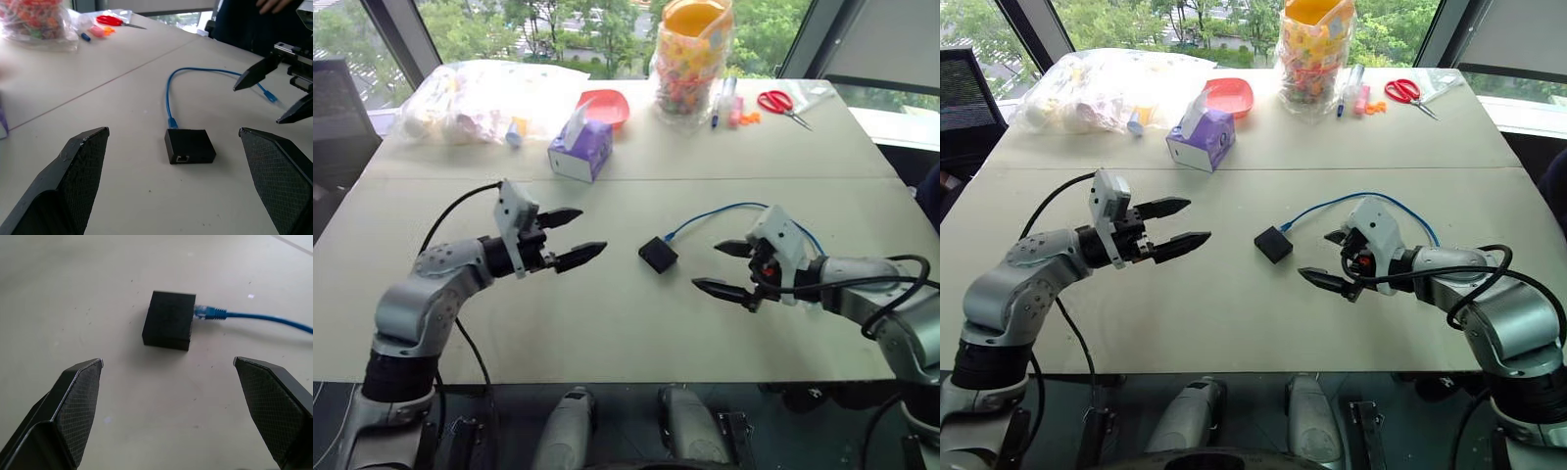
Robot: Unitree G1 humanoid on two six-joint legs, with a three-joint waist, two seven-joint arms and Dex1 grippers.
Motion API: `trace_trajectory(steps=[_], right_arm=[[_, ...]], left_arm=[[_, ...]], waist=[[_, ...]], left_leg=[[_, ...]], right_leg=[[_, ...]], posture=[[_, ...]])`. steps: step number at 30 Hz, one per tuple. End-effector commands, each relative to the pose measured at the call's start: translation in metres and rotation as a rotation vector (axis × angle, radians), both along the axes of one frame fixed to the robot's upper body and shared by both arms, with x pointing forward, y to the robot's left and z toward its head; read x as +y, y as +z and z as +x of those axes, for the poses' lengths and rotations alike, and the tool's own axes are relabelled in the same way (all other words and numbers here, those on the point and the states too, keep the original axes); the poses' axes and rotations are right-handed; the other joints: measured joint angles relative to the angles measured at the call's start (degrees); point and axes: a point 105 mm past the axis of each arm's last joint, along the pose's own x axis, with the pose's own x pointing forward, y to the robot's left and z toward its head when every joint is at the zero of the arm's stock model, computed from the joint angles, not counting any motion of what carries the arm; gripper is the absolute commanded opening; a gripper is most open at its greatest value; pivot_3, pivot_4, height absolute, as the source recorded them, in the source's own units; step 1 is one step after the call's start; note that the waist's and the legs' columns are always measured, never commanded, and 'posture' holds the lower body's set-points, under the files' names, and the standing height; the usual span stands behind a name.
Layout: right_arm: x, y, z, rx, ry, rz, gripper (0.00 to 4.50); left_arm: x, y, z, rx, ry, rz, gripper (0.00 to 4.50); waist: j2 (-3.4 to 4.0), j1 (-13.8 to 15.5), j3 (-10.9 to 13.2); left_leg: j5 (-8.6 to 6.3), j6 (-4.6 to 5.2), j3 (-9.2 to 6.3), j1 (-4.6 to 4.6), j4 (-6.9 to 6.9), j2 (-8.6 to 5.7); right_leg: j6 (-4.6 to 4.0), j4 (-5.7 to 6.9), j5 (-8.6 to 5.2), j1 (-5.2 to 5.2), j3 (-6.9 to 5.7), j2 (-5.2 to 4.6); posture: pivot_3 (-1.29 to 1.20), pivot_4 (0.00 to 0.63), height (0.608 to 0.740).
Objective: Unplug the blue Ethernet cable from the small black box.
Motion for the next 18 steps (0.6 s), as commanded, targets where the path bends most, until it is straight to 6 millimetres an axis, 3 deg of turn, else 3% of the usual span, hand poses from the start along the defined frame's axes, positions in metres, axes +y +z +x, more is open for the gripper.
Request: trace_trajectory(steps=[1, 10, 18], right_arm=[[0.004, 0.022, -0.003, -0.062, 0.039, 0.008, 4.5], [0.002, 0.035, 0.001, -0.119, 0.065, -0.043, 4.5], [-0.003, 0.04, 0.019, -0.161, 0.044, -0.086, 4.5]], left_arm=[[0.0, 0.016, -0.009, -0.027, -0.077, 0.008, 4.46], [0.003, 0.012, -0.01, 0.0, -0.108, 0.064, 4.46], [0.004, 0.012, -0.012, 0.018, -0.116, 0.082, 4.46]], waist=[[-0.01, 0.0, 0.0], [-0.01, 0.0, 0.0], [-0.01, -0.1, 0.0]], left_leg=[[0.0, 0.0, 0.0, 0.0, 0.0, 0.0], [0.0, 0.0, 0.0, 0.02, 0.06, 0.0], [0.0, 0.0, 0.02, 0.02, 0.06, 0.01]], right_leg=[[0.0, 0.0, 0.0, 0.0, 0.0, 0.0], [-0.01, 0.01, 0.0, 0.02, 0.0, 0.0], [-0.02, 0.01, 0.01, 0.01, 0.01, -0.01]], posture=[[0.0, 0.15, 0.74], [0.0, 0.15, 0.74], [0.0, 0.15, 0.74]])
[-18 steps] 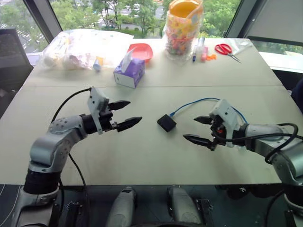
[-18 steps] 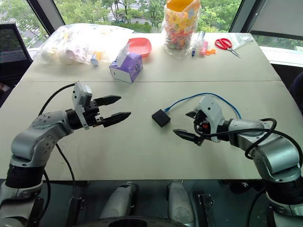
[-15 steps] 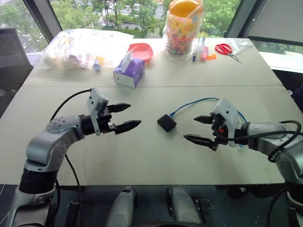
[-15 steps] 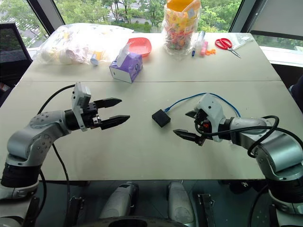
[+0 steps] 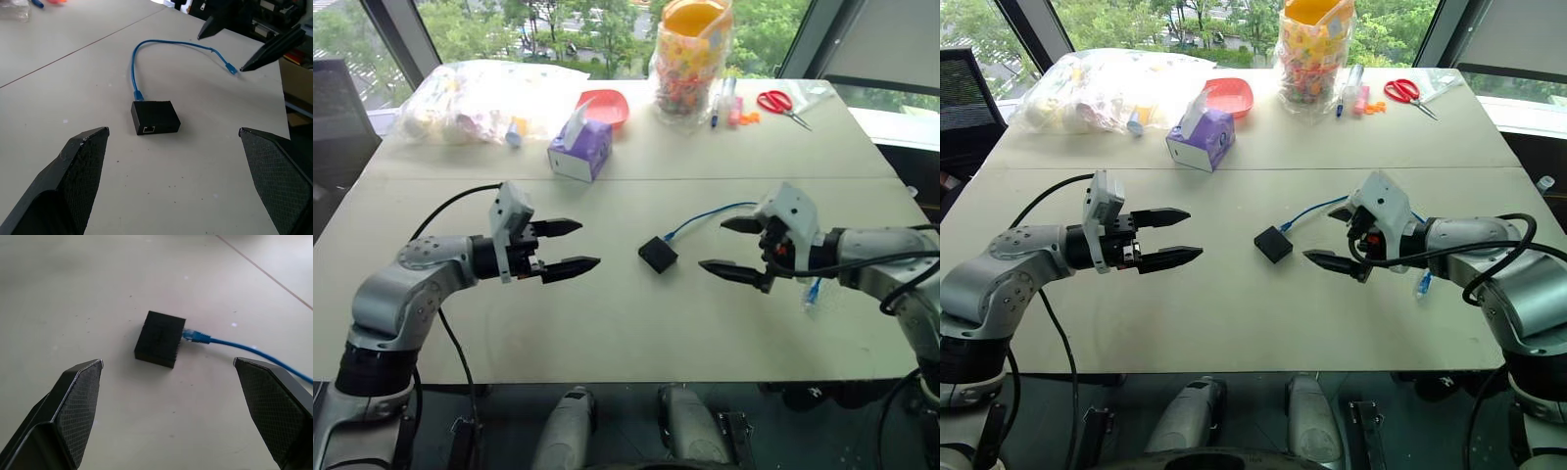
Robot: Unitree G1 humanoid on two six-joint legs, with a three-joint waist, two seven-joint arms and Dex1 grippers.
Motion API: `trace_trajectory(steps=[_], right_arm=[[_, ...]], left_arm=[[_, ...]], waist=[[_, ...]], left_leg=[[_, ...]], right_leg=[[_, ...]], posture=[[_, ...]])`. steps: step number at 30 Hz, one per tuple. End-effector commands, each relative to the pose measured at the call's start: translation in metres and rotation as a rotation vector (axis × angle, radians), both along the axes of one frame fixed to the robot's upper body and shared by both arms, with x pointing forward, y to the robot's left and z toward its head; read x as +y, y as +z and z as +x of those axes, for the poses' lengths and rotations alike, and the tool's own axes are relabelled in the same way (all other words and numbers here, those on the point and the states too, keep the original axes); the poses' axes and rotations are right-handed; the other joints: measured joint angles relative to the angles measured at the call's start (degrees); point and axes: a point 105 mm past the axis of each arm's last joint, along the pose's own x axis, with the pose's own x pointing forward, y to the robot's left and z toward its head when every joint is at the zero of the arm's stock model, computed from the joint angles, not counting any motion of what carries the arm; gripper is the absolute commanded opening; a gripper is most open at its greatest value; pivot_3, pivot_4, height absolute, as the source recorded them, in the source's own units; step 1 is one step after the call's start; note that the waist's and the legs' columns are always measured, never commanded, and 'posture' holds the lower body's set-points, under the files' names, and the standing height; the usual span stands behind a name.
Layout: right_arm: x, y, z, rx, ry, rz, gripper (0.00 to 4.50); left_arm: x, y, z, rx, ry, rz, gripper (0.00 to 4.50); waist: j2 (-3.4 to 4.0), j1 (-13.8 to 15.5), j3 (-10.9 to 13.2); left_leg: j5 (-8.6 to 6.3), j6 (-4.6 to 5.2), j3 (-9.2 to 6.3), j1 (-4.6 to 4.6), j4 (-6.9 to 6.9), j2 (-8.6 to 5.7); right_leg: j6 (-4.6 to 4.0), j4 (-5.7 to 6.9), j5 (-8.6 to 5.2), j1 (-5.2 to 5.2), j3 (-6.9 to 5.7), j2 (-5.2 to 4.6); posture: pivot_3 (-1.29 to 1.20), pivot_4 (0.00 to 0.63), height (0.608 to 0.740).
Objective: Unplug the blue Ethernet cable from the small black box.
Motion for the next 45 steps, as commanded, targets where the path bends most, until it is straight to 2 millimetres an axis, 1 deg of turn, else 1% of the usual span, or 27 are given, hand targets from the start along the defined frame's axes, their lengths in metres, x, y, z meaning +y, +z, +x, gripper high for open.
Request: trace_trajectory(steps=[1, 3, 6, 9, 12, 14, 17, 20, 22, 26, 29, 31, 37, 38, 40, 42, 45], right_arm=[[0.001, 0.006, 0.002, -0.029, 0.031, -0.022, 4.5], [0.001, 0.007, 0.003, -0.028, 0.042, -0.025, 4.5], [-0.003, 0.005, 0.011, -0.035, 0.054, -0.083, 4.5], [-0.002, 0.007, 0.02, -0.057, 0.086, -0.136, 4.5], [0.004, 0.011, 0.035, -0.074, 0.129, -0.179, 4.5], [0.009, 0.009, 0.048, -0.09, 0.187, -0.254, 4.5], [0.017, 0.0, 0.066, -0.091, 0.285, -0.364, 4.5], [0.022, -0.006, 0.084, -0.122, 0.33, -0.462, 4.5], [0.03, -0.013, 0.098, -0.125, 0.362, -0.501, 4.5], [0.041, -0.024, 0.118, -0.148, 0.399, -0.58, 4.5], [0.048, -0.029, 0.127, -0.151, 0.409, -0.598, 4.5], [0.051, -0.035, 0.131, -0.145, 0.432, -0.64, 4.5], [0.068, -0.048, 0.13, -0.062, 0.489, -0.68, 4.5], [0.07, -0.05, 0.129, -0.045, 0.496, -0.68, 3.97], [0.076, -0.054, 0.127, -0.002, 0.507, -0.672, 3.18], [0.079, -0.057, 0.124, 0.023, 0.525, -0.685, 2.14], [0.083, -0.059, 0.123, 0.02, 0.545, -0.7, 0.57]], left_arm=[[-0.001, 0.01, -0.003, -0.033, -0.025, 0.015, 4.46], [-0.001, 0.01, -0.004, -0.031, -0.03, 0.026, 4.46], [0.002, 0.01, -0.003, -0.037, -0.035, 0.053, 4.46], [0.003, 0.012, -0.001, -0.038, -0.038, 0.059, 4.46], [0.003, 0.011, 0.0, -0.036, -0.049, 0.068, 4.46], [0.001, 0.009, 0.001, -0.038, -0.057, 0.079, 4.46], [-0.002, 0.009, 0.001, -0.042, -0.065, 0.08, 4.46], [-0.002, 0.009, 0.003, -0.047, -0.061, 0.078, 4.46], [-0.002, 0.009, 0.002, -0.055, -0.052, 0.076, 4.46], [-0.001, 0.009, 0.001, -0.073, -0.027, 0.072, 4.46], [0.0, 0.009, -0.001, -0.08, -0.006, 0.07, 4.46], [0.002, 0.009, -0.003, -0.086, 0.016, 0.067, 4.46], [0.007, 0.008, -0.005, -0.103, 0.066, 0.074, 4.46], [0.007, 0.009, -0.005, -0.104, 0.07, 0.071, 4.5], [0.007, 0.008, -0.006, -0.106, 0.076, 0.073, 4.5], [0.008, 0.007, -0.007, -0.11, 0.084, 0.077, 4.5], [0.008, 0.008, -0.006, -0.117, 0.094, 0.076, 4.5]], waist=[[0.0, 0.0, 0.0], [0.0, 0.0, 0.0], [0.02, 0.0, 0.0], [0.02, 0.0, 0.0], [0.02, -0.3, 0.0], [0.03, -0.6, 0.0], [0.03, -0.9, 0.0], [0.02, -1.3, 0.0], [0.02, -1.5, 0.0], [0.04, -1.9, 0.0], [0.04, -1.8, 0.0], [0.04, -1.8, 0.0], [0.04, -2.1, 0.0], [0.04, -2.3, 0.0], [0.03, -2.7, 0.0], [0.02, -3.3, 0.0], [0.02, -3.4, 0.0]], left_leg=[[0.0, 0.0, 0.0, 0.0, -0.01, 0.0], [0.0, 0.0, 0.0, 0.0, -0.02, 0.0], [0.0, 0.0, 0.01, -0.01, -0.02, -0.01], [0.0, 0.0, 0.02, 0.0, 0.02, -0.01], [0.0, 0.0, 0.03, 0.02, 0.02, 0.0], [0.0, 0.0, 0.04, 0.02, 0.0, 0.0], [0.01, -0.01, 0.06, 0.02, -0.02, 0.0], [0.01, -0.01, 0.05, 0.0, -0.04, -0.01], [0.01, -0.02, 0.05, -0.02, -0.06, -0.02], [0.05, -0.08, 0.05, -0.02, -0.1, -0.01], [0.06, -0.11, 0.04, -0.02, -0.14, -0.01], [0.07, -0.12, 0.04, -0.04, -0.16, -0.01], [0.12, -0.2, 0.04, 0.0, -0.16, -0.01], [0.12, -0.21, 0.04, 0.02, -0.15, -0.01], [0.13, -0.22, 0.03, 0.06, -0.12, -0.01], [0.13, -0.22, 0.04, 0.12, -0.07, -0.02], [0.14, -0.23, 0.04, 0.28, -0.08, -0.01]], right_leg=[[0.0, 0.0, 0.0, 0.0, 0.0, 0.0], [0.0, 0.0, 0.0, -0.01, 0.0, 0.0], [0.01, 0.0, 0.0, -0.01, 0.01, 0.0], [0.0, 0.01, 0.01, -0.01, 0.01, 0.0], [0.0, 0.02, 0.01, -0.02, 0.01, 0.0], [0.01, 0.05, 0.01, -0.03, 0.02, 0.0], [0.17, 0.07, 0.1, -0.05, 0.02, 0.01], [0.21, 0.06, 0.13, -0.07, 0.02, 0.0], [0.22, 0.05, 0.13, -0.1, 0.03, 0.0], [0.22, 0.13, 0.16, -0.18, 0.04, 0.01], [0.22, 0.25, 0.16, -0.28, 0.05, 0.01], [0.21, 0.3, 0.16, -0.34, 0.06, 0.01], [0.17, 0.45, 0.18, -0.36, 0.08, 0.03], [0.17, 0.5, 0.19, -0.36, 0.08, 0.04], [0.16, 0.59, 0.18, -0.35, 0.08, 0.04], [0.16, 0.76, 0.18, -0.35, 0.11, 0.04], [0.13, 0.99, 0.17, -0.34, 0.13, 0.09]], posture=[[0.0, 0.15, 0.74], [0.0, 0.15, 0.74], [0.0, 0.15, 0.74], [0.0, 0.15, 0.74], [0.0, 0.15, 0.74], [0.0, 0.15, 0.74], [0.0, 0.15, 0.74], [0.0, 0.15, 0.74], [0.0, 0.15, 0.74], [0.0, 0.15, 0.74], [0.0, 0.15, 0.74], [0.0, 0.15, 0.74], [0.0, 0.15, 0.74], [0.0, 0.15, 0.74], [0.0, 0.15, 0.74], [0.0, 0.15, 0.74], [0.0, 0.15, 0.74]])
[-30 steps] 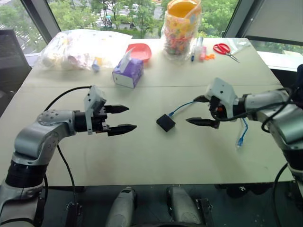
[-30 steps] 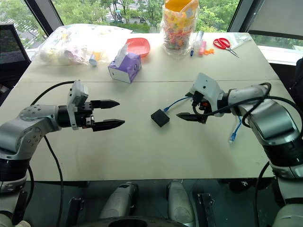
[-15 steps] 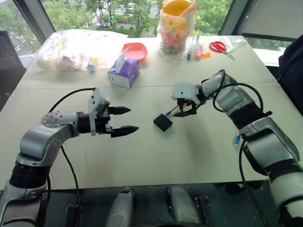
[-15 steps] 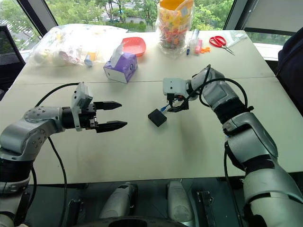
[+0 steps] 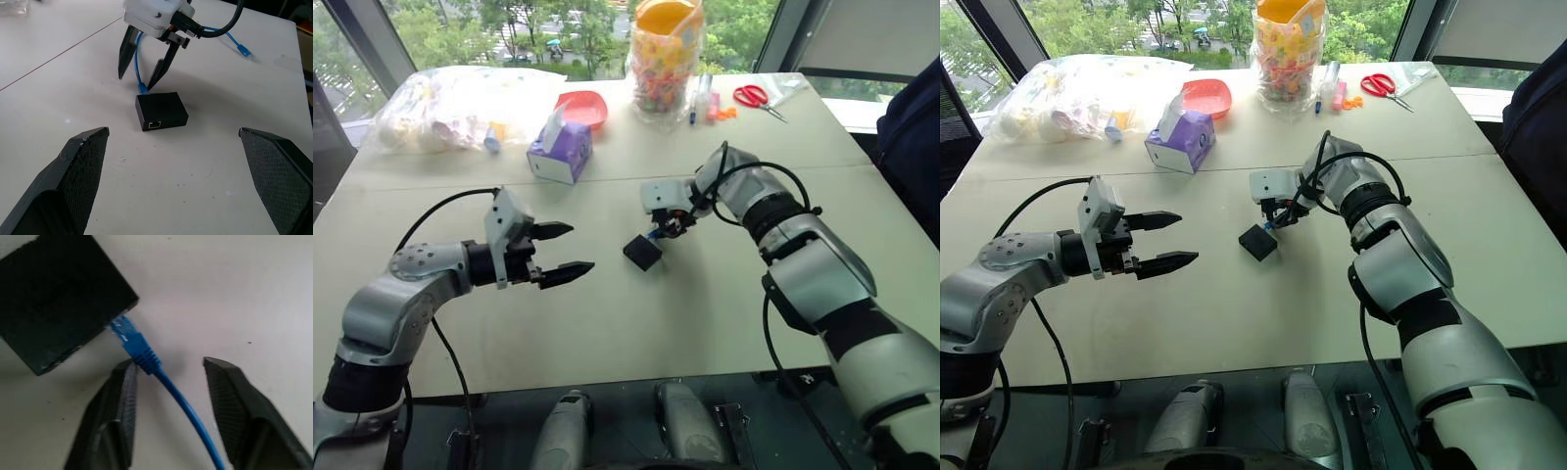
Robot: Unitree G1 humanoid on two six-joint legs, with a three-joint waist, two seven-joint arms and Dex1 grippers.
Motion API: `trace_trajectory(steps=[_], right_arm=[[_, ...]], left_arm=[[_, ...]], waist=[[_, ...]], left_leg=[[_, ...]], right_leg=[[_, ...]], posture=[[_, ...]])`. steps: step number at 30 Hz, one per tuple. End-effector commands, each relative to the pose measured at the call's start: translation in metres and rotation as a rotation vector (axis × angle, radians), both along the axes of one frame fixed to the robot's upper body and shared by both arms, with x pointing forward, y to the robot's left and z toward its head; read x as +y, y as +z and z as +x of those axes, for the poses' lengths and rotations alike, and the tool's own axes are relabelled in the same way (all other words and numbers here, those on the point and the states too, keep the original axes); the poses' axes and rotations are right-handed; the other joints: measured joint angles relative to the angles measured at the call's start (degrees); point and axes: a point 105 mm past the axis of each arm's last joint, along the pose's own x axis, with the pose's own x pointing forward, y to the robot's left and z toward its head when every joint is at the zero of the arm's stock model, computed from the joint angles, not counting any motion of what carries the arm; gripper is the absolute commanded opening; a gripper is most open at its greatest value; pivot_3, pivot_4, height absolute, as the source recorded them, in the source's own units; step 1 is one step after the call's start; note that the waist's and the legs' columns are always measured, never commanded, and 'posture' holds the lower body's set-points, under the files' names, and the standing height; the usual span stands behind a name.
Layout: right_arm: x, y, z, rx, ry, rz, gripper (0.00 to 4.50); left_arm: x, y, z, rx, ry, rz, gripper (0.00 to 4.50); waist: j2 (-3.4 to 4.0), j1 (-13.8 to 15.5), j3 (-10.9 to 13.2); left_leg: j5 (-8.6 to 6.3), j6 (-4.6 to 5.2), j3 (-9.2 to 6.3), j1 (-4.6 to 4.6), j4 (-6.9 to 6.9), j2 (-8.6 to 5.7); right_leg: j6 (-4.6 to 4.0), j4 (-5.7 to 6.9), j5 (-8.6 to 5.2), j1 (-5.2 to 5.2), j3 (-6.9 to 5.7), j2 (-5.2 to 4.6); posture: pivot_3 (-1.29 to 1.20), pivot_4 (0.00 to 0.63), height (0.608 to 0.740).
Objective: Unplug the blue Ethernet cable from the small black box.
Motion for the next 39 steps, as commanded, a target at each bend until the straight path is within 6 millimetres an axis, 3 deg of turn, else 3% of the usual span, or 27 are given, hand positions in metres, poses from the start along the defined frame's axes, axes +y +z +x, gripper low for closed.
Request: trace_trajectory(steps=[1, 6, 10, 15, 18, 22, 28, 39], right_arm=[[0.008, -0.001, 0.0, -0.008, 0.02, -0.003, 0.17], [0.007, 0.012, 0.003, -0.08, 0.05, 0.069, 0.07], [-0.002, 0.046, 0.013, -0.361, 0.073, 0.208, 0.07], [-0.004, 0.097, -0.019, -0.796, 0.11, 0.467, 0.07], [0.004, 0.109, -0.044, -0.95, 0.134, 0.538, 0.07], [0.018, 0.107, -0.073, -1.064, 0.199, 0.563, 0.07], [0.03, 0.097, -0.089, -1.101, 0.247, 0.549, 0.07], [0.028, 0.092, -0.08, -1.159, 0.239, 0.464, 0.07]], left_arm=[[0.001, 0.012, -0.002, -0.066, 0.007, -0.007, 4.5], [0.001, 0.01, 0.004, -0.075, 0.04, -0.016, 4.5], [0.006, 0.008, 0.01, -0.04, 0.057, -0.048, 4.5], [0.006, 0.015, 0.039, -0.042, 0.114, -0.104, 4.5], [0.001, 0.018, 0.042, -0.016, 0.082, -0.134, 4.5], [-0.01, 0.023, 0.05, 0.0, 0.047, -0.166, 4.5], [-0.022, 0.032, 0.05, 0.038, -0.018, -0.227, 4.5], [-0.024, 0.034, 0.02, 0.137, -0.165, -0.233, 4.5]], waist=[[0.0, 0.0, 0.0], [0.02, 0.2, 0.0], [0.03, 0.4, 0.0], [0.02, 1.6, 0.0], [0.02, 1.4, 0.0], [0.02, 1.7, 0.0], [-0.01, 1.9, 0.0], [-0.01, 1.8, 0.0]], left_leg=[[0.01, -0.02, -0.01, 0.09, 0.0, 0.01], [0.03, -0.04, -0.01, 0.56, -0.01, 0.01], [0.03, -0.04, -0.03, 0.48, -0.02, -0.03], [0.02, -0.03, -0.13, 0.23, 0.0, -0.06], [0.02, -0.03, -0.06, 0.06, 0.0, -0.05], [0.04, -0.06, -0.03, -0.13, 0.07, -0.04], [0.06, -0.07, -0.01, -0.17, 0.18, -0.06], [0.06, -0.07, -0.02, -0.17, 0.12, -0.04]], right_leg=[[-0.02, 0.04, 0.0, 0.06, 0.0, 0.03], [-0.04, 0.01, -0.02, 0.55, 0.02, 0.04], [-0.03, -0.01, -0.02, 0.51, 0.02, -0.01], [0.02, -0.08, -0.05, 0.38, -0.02, -0.03], [0.02, -0.01, -0.04, 0.14, 0.02, -0.03], [0.02, 0.04, -0.03, -0.09, 0.03, -0.03], [0.02, 0.0, -0.03, -0.02, 0.03, -0.05], [0.01, 0.0, -0.03, -0.06, 0.03, -0.04]], posture=[[0.0, 0.15, 0.74], [0.0, 0.15, 0.74], [0.0, 0.15, 0.74], [0.0, 0.15, 0.74], [0.0, 0.15, 0.74], [0.0, 0.15, 0.74], [0.0, 0.15, 0.74], [0.0, 0.15, 0.74]])
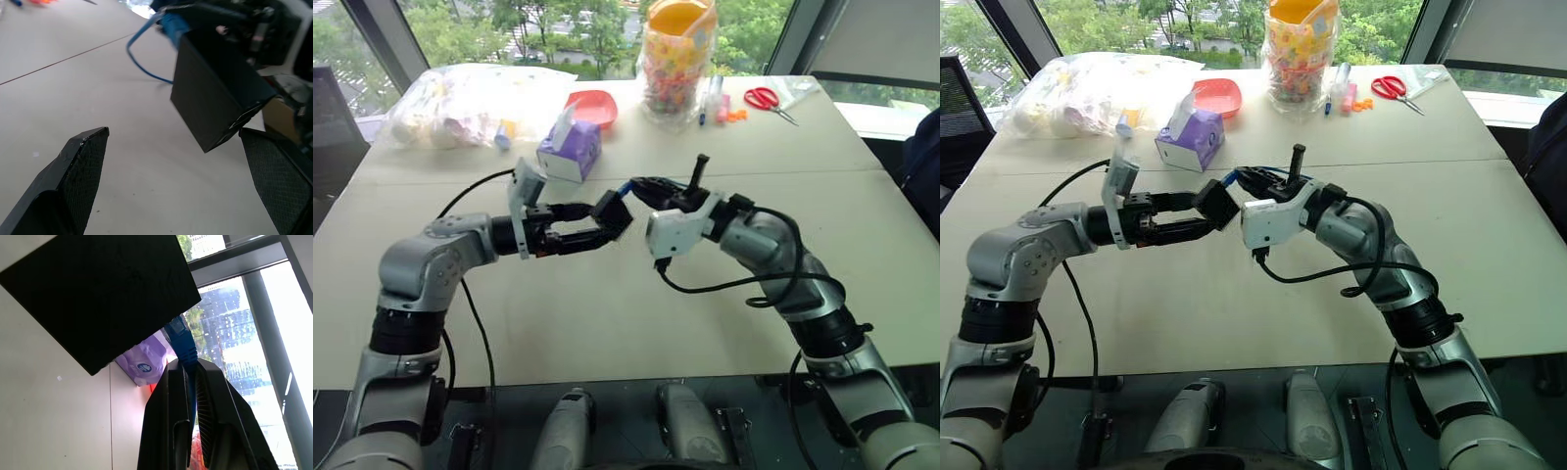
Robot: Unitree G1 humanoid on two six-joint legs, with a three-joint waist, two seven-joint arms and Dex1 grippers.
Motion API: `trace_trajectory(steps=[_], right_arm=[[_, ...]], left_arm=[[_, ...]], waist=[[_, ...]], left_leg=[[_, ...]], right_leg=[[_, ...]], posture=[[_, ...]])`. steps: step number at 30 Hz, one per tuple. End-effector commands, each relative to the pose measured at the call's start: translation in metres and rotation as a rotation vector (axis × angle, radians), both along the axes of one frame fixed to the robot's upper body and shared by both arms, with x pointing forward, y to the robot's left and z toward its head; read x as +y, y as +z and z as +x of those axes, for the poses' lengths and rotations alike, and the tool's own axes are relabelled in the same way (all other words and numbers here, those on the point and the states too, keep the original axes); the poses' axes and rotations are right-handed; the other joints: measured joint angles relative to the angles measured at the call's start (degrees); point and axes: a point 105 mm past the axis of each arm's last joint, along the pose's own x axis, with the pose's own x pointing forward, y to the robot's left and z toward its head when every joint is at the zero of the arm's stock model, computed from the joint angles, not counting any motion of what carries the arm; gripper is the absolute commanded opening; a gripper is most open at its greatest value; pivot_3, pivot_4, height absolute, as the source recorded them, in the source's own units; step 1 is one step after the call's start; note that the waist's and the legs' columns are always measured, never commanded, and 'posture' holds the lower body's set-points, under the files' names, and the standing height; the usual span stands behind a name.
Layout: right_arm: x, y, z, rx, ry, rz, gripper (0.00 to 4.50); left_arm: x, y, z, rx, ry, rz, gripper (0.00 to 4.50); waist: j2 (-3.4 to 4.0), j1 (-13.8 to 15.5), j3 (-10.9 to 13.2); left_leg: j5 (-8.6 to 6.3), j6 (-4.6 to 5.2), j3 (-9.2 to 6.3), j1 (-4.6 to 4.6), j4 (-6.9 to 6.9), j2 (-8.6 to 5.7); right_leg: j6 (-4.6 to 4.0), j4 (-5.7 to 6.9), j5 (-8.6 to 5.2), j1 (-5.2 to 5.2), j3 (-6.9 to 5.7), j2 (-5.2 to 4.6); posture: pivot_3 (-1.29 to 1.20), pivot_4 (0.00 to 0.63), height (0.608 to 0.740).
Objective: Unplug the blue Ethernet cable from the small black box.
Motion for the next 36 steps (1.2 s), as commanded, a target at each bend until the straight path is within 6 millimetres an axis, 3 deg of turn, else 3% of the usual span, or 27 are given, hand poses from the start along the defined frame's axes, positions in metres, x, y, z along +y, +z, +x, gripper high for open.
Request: trace_trajectory(steps=[1, 10, 13, 20, 25, 27, 31, 36], right_arm=[[0.0, 0.012, 0.0, -0.07, 0.001, -0.004, 0.07], [0.005, 0.016, -0.003, -0.074, 0.013, 0.018, 0.07], [0.006, 0.021, -0.005, -0.069, 0.015, 0.042, 0.0], [0.009, 0.028, -0.008, -0.025, 0.014, 0.095, 0.0], [0.01, 0.028, -0.011, 0.006, 0.026, 0.098, 0.0], [0.007, 0.016, -0.01, 0.16, 0.034, 0.12, 0.0], [-0.004, -0.009, -0.012, 0.584, 0.035, 0.203, 1.55], [-0.023, -0.02, -0.013, 0.999, 0.018, 0.273, 4.18]], left_arm=[[0.002, 0.012, -0.007, -0.032, -0.026, -0.021, 4.5], [-0.001, 0.015, 0.004, -0.06, 0.027, -0.047, 4.5], [-0.002, 0.011, 0.01, -0.058, 0.053, -0.053, 3.66], [-0.009, 0.006, 0.023, -0.075, 0.095, -0.058, 0.53], [-0.007, 0.007, 0.024, -0.082, 0.087, -0.051, 0.5], [-0.003, 0.01, 0.021, -0.073, 0.056, -0.041, 0.5], [0.005, 0.009, 0.012, -0.069, -0.022, 0.027, 0.5], [0.018, -0.004, -0.008, -0.074, -0.18, 0.195, 0.5]], waist=[[0.0, 0.0, 0.0], [0.0, 0.0, 0.0], [0.0, 0.0, 0.0], [-0.01, 0.2, 0.0], [-0.01, 0.0, 0.0], [-0.01, 0.0, 0.0], [-0.01, 0.0, 0.0], [-0.01, 0.1, 0.0]], left_leg=[[0.0, 0.0, 0.0, 0.0, 0.01, 0.0], [0.0, 0.0, -0.01, 0.0, 0.01, -0.01], [0.0, 0.0, 0.0, 0.0, 0.01, 0.0], [0.0, -0.01, -0.01, 0.0, 0.02, -0.01], [0.0, -0.01, -0.01, 0.0, 0.0, -0.01], [0.0, 0.0, -0.01, 0.0, 0.0, -0.01], [0.0, 0.0, -0.03, 0.0, 0.0, 0.01], [0.0, 0.0, -0.03, -0.01, 0.01, 0.0]], right_leg=[[0.0, 0.0, 0.0, 0.01, 0.0, 0.0], [0.0, -0.01, 0.0, 0.03, 0.0, 0.0], [0.0, -0.01, 0.0, 0.02, 0.0, 0.0], [0.0, -0.01, 0.01, 0.03, 0.0, 0.0], [0.0, -0.02, 0.0, 0.03, 0.0, 0.0], [0.0, -0.01, 0.01, 0.02, 0.0, 0.0], [0.0, -0.01, 0.0, 0.03, -0.01, 0.02], [-0.01, -0.04, 0.0, 0.07, -0.03, 0.0]], posture=[[0.0, 0.15, 0.74], [0.0, 0.15, 0.74], [0.0, 0.15, 0.74], [0.0, 0.15, 0.74], [0.0, 0.15, 0.74], [0.0, 0.15, 0.74], [0.0, 0.15, 0.74], [0.0, 0.15, 0.74]])
